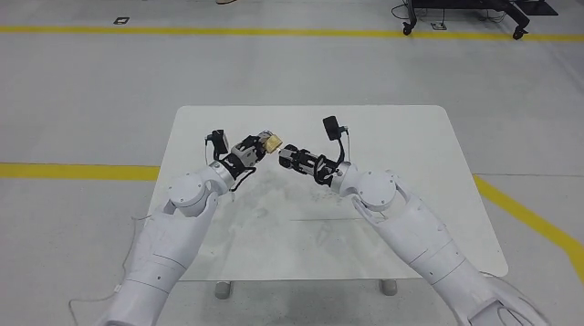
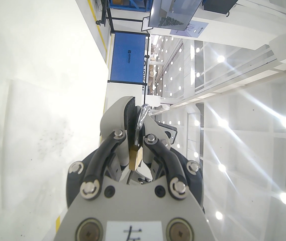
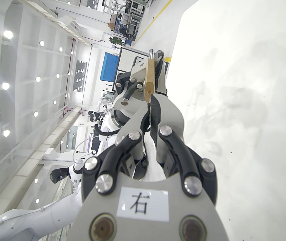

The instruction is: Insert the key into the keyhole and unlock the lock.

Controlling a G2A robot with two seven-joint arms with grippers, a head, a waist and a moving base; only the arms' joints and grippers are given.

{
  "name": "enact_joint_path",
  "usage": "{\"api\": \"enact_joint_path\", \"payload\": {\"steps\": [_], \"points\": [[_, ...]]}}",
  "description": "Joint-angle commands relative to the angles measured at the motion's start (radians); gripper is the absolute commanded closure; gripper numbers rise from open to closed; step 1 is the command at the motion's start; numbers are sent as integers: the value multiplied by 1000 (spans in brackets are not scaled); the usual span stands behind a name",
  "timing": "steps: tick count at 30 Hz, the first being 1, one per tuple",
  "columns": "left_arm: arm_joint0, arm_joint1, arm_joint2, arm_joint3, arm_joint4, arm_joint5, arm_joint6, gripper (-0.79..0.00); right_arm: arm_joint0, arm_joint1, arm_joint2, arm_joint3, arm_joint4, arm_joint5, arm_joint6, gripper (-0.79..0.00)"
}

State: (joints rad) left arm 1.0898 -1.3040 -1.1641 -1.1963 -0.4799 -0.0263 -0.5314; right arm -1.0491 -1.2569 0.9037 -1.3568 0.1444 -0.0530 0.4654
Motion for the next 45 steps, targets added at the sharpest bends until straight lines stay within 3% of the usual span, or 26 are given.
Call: {"api": "enact_joint_path", "payload": {"steps": [1, 10, 11, 12, 13, 20, 27, 31, 33, 34, 38, 45], "points": [[1, -1, 1, 0, 0, 1, 1, 0, 6, -3, -2, 9, -12, 1, -12, 0], [3, -4, 6, -5, 1, 5, -3, 0, 23, -16, -5, 32, -24, -11, -31, 0], [3, -4, 6, -4, -4, 5, -7, 0, 23, -18, -6, 31, -23, -17, -35, -175], [3, -4, 5, -3, -5, 6, -8, 0, 23, -19, -6, 32, -24, -20, -36, -440], [2, -5, 5, -2, -5, 7, -9, 0, 22, -21, -7, 32, -23, -23, -37, -785], [-1, -7, -3, 9, -23, 31, 6, 0, 3, -19, 18, 11, -46, -26, -48, -785], [-35, -16, -8, 80, -159, 205, -30, 0, -53, 4, 116, -101, -101, -43, -78, -785], [-58, -23, -18, 132, -272, 286, -85, 0, -98, 13, 163, -196, -76, -134, -73, -785], [-68, -26, -23, 158, -325, 316, -120, 0, -104, 12, 161, -209, -28, -198, -31, -326], [-73, -27, -23, 173, -355, 341, -149, 0, -104, 9, 151, -205, 8, -227, 1, 0], [-104, -35, -35, 260, -508, 454, -267, 0, -67, -4, 114, -135, 64, -286, 45, 0], [-145, -42, -11, 325, -506, 450, -324, 0, -6, -25, 58, -37, 38, -309, 44, 0]]}}
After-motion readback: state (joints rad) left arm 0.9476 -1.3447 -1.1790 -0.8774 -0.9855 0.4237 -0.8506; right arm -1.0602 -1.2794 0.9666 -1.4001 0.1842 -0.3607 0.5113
